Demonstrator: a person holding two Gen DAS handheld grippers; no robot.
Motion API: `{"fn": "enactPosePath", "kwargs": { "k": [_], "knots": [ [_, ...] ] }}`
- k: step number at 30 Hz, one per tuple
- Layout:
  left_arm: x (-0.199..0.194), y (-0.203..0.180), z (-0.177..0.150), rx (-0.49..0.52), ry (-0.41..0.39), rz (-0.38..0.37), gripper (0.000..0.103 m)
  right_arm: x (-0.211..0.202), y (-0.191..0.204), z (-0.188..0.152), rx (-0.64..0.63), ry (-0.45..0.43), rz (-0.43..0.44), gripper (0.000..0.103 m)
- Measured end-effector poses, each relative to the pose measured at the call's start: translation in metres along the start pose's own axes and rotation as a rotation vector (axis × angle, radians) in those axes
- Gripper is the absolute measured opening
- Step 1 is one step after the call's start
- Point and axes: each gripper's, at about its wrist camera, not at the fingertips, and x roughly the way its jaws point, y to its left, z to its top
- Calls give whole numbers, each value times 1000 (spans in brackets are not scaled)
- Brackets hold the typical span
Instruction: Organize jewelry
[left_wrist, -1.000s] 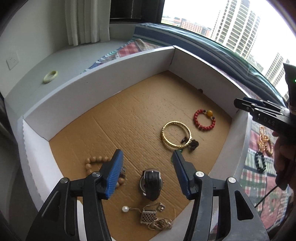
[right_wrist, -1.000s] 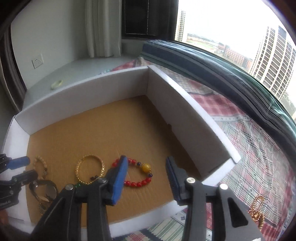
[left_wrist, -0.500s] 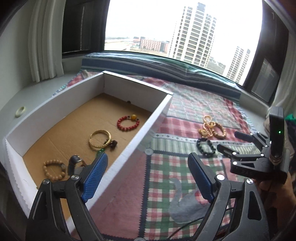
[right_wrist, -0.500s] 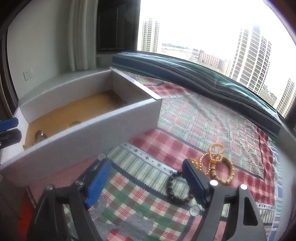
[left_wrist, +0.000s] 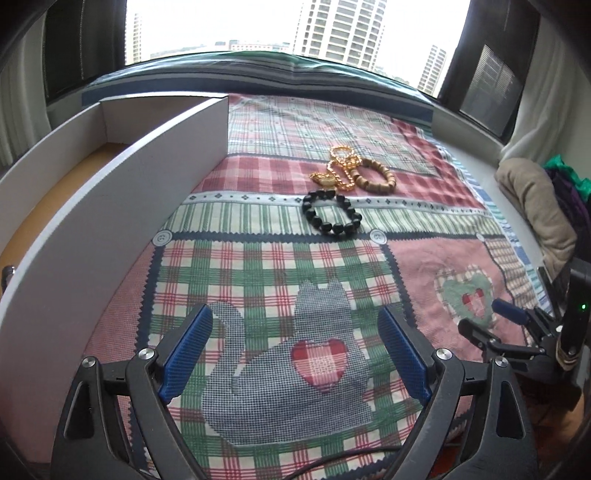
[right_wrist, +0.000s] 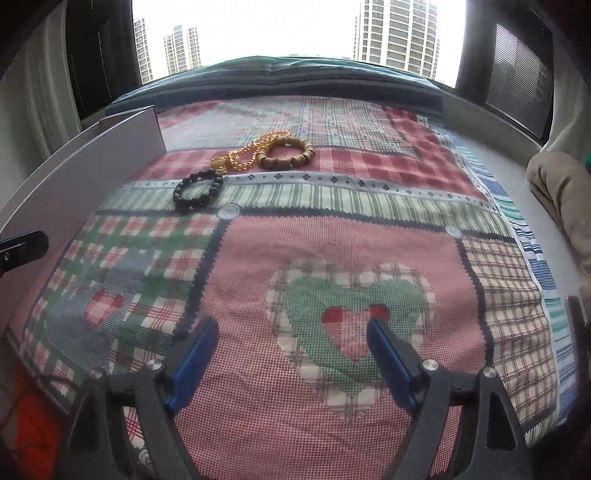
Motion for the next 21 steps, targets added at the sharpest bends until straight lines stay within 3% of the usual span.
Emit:
{"fn": "enactPosePath", "kwargs": {
  "k": [11,21],
  "knots": [
    [52,5,-8,-9,94,67,92,25,-17,-14,35,61,12,84],
    [62,7,-15,-4,105,64,94,33,-5,-13,-32,87,10,102]
  ]
}}
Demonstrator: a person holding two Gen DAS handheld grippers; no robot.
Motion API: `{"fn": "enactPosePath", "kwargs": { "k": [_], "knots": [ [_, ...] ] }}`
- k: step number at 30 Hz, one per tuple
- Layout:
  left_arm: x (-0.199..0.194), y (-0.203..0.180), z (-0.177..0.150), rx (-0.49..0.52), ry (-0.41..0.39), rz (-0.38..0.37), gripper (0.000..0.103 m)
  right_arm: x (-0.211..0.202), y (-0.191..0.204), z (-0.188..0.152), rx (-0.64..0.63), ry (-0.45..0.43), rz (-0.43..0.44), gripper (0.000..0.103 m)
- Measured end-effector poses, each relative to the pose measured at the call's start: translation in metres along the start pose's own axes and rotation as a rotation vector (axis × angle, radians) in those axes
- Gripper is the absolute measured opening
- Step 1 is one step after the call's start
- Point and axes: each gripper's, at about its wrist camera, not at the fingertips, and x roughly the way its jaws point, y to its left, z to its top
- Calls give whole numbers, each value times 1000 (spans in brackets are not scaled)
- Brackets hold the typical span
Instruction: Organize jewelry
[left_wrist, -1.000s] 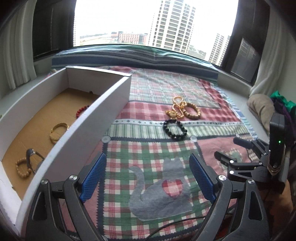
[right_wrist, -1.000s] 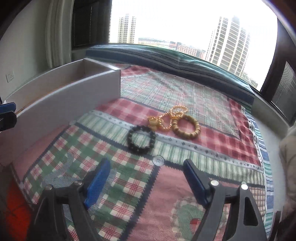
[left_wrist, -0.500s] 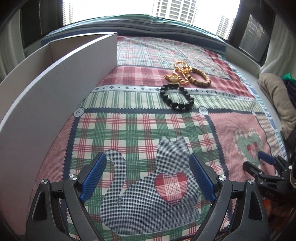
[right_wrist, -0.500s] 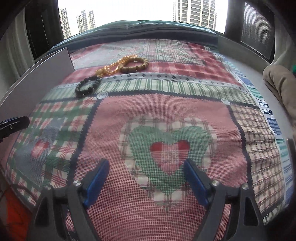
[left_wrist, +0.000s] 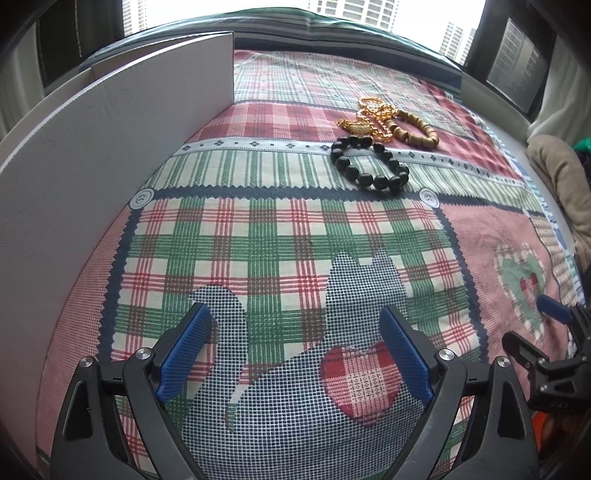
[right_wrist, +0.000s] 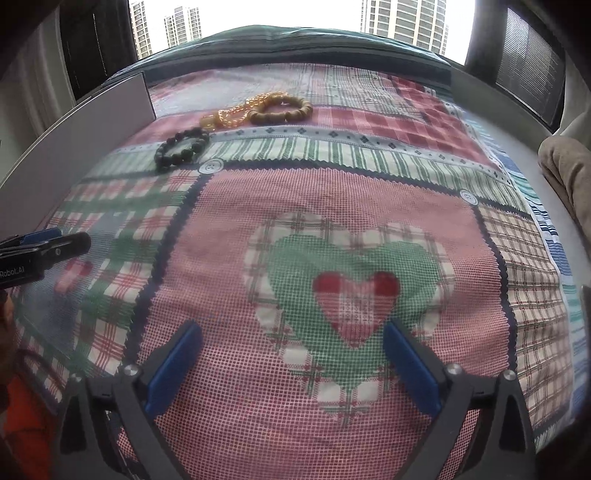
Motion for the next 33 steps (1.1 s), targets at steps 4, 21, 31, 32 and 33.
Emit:
{"fn": "enactPosePath", "kwargs": {
  "k": [4,21,31,32,33],
  "knots": [
    [3,-5,-2,28,-2,25,99,-1,-1,-2,3,-12,2,102],
    [10,-10,-1,76,16,62,102,-4,0,-7,19,-7,-11,102],
    [-2,-4,-1,44,29,18,102,-4,-2,1,6,69,6,102],
    [-9,-2,-2,39,14,15,102,-9,-2,1,14,61,10,102],
    [-15,-1,-4,40,-3,19,102,-15,-3,1,24,41,15,102]
  ]
}}
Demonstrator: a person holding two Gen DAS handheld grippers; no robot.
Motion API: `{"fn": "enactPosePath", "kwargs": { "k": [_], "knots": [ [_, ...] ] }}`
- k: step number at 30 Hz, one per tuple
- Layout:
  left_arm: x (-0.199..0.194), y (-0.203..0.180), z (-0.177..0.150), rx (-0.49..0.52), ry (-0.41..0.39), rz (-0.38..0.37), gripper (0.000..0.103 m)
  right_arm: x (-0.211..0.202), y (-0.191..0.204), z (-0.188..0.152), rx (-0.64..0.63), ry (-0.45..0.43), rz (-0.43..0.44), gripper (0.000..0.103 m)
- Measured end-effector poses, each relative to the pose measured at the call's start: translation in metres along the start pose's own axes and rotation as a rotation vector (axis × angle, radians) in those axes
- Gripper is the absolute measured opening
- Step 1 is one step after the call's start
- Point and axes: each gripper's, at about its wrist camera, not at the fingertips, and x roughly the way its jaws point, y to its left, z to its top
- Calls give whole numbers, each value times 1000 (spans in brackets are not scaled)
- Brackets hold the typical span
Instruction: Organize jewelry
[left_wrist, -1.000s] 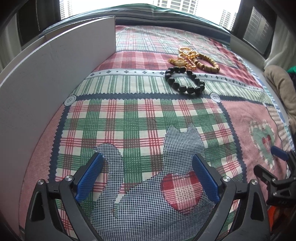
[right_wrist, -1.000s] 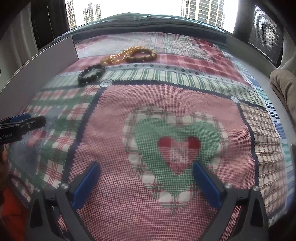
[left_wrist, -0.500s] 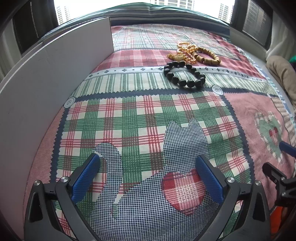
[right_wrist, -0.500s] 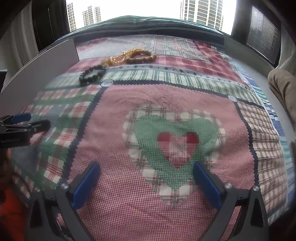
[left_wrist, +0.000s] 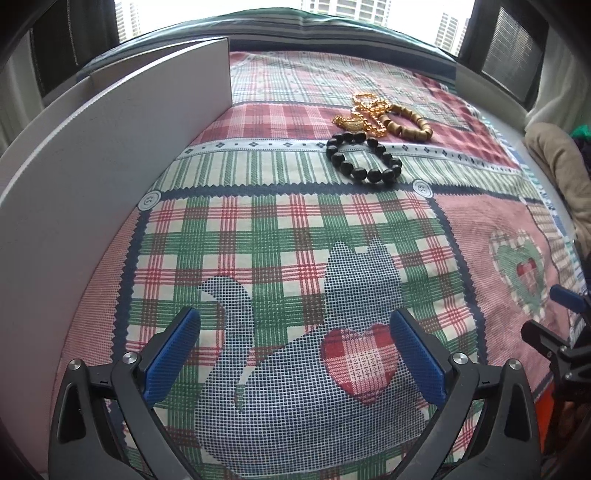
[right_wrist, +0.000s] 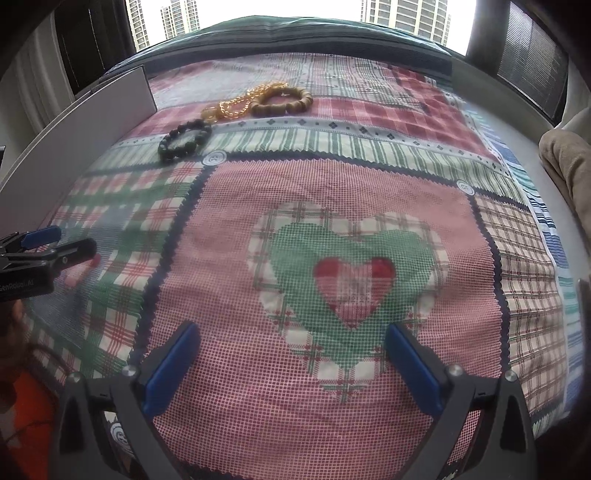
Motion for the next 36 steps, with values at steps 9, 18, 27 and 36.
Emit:
{"fn": "enactPosePath", "kwargs": {
  "k": [9,18,27,36],
  "knots": [
    [-52,0,9,-10,-124,-12,102,-61,-3,4,39,-159,-12,102],
    [-82,-7,16,-16,-200,-24,102,-92,14,15,3,-238,-84,102],
    [-76,-8,10,-23,-175,-8,102,-83,19,7,-21,-223,-114,102],
    [-67,-11,5,-16,-142,-7,102,-80,23,4,-34,-216,-94,102]
  ]
}}
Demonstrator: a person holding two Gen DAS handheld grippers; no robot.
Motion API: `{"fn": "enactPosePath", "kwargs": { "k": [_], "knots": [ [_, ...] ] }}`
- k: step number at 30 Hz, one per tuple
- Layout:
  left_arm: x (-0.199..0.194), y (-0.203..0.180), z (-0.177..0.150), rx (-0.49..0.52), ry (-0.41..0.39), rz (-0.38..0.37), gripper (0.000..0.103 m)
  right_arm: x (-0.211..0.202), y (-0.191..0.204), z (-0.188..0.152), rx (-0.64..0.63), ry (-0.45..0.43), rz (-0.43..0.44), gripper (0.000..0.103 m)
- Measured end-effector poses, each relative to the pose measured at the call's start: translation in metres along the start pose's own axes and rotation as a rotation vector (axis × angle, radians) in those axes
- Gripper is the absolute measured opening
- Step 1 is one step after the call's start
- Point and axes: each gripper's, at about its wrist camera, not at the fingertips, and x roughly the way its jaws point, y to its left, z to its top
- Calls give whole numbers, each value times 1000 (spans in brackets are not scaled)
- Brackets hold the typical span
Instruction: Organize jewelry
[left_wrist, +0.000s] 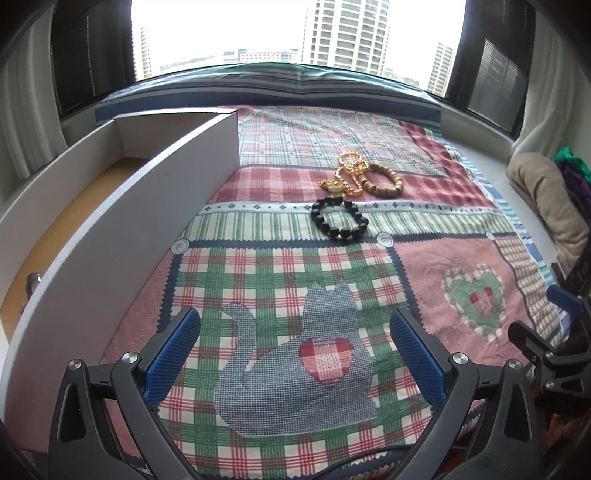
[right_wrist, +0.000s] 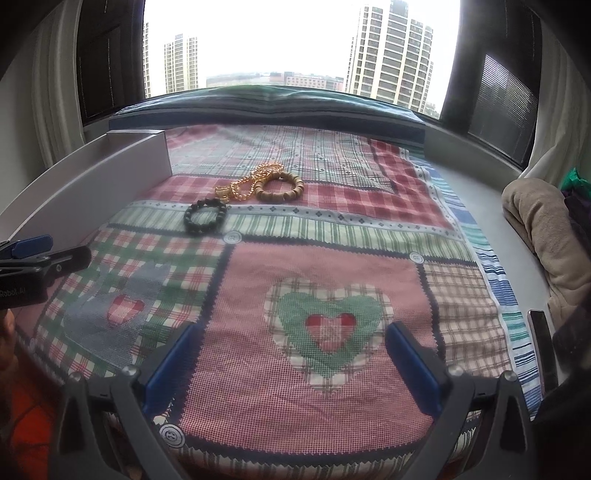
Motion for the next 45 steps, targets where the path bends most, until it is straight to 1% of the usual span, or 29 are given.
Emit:
{"fn": "enactPosePath", "kwargs": {
  "k": [6,10,16,20,22,25,27,28,30,31,32,33,35,36,38,40,45],
  "knots": [
    [12,4,-1,-15,39,-11,102,5,-2,-4,8,10,15,102],
    [21,9,1,-25,58,-12,102,13,-5,-7,21,33,22,102],
    [41,2,22,-12,81,-42,102,16,-7,-8,28,39,40,102],
    [60,-21,44,50,74,-53,102,17,-9,-9,37,42,48,102],
    [71,-38,55,107,47,-63,102,17,-10,-9,40,43,51,102],
    [95,-63,69,209,24,-48,101,16,-13,-11,47,43,51,102],
    [114,-73,76,262,25,-30,92,14,-14,-13,51,44,51,102],
    [124,-77,79,282,40,-29,84,14,-15,-13,52,44,51,102],
    [145,-79,82,300,84,-43,75,13,-17,-15,56,45,48,102],
    [153,-79,81,301,109,-51,66,13,-18,-16,58,47,47,102],
    [160,-78,80,300,135,-59,52,13,-20,-17,63,49,46,102],
    [162,-75,79,295,141,-86,48,13,-21,-18,68,52,46,102],
    [158,-71,78,301,145,-112,10,14,-24,-19,78,57,47,102],
    [155,-69,77,303,150,-110,11,15,-25,-20,82,60,47,102],
    [146,-58,74,274,159,-122,11,16,-26,-20,89,65,46,102],
    [136,-43,66,256,172,-108,10,18,-27,-20,93,68,51,102],
    [100,-4,27,217,201,-95,11,19,-25,-17,90,61,61,102]
  ]
}}
